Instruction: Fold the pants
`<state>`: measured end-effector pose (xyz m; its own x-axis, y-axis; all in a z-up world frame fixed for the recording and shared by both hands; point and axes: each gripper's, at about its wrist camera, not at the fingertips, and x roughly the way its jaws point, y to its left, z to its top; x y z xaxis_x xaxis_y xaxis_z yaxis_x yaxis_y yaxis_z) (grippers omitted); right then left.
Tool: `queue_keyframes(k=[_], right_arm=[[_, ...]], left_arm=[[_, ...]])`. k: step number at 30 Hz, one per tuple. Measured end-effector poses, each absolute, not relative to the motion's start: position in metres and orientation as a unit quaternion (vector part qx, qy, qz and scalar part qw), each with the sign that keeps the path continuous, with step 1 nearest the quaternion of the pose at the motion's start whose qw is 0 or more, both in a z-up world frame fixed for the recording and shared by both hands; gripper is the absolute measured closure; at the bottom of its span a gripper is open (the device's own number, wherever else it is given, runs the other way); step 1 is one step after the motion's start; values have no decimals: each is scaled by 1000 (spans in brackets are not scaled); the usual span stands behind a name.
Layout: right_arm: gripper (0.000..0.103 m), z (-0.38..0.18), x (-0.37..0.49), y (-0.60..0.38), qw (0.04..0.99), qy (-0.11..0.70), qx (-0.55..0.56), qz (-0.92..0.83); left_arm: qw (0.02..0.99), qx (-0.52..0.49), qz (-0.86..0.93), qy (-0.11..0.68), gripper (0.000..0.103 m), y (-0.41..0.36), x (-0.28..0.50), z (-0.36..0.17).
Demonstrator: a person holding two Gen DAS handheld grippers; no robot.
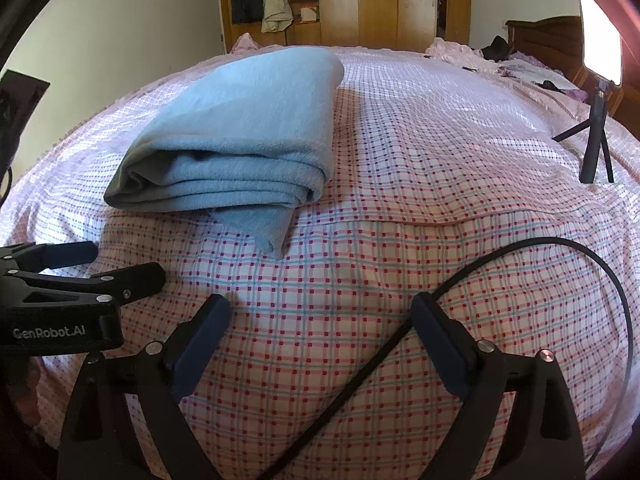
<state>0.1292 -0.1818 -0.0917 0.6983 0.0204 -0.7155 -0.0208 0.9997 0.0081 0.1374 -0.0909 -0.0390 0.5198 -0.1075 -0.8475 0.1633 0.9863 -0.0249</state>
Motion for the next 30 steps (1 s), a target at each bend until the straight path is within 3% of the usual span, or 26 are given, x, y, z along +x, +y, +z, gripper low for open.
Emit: queue_keyframes(k=[30], right_arm=[[13, -91, 130, -181, 922, 386, -1, 13]], left_arm=[[873, 36, -74, 480, 7, -95, 133, -42]])
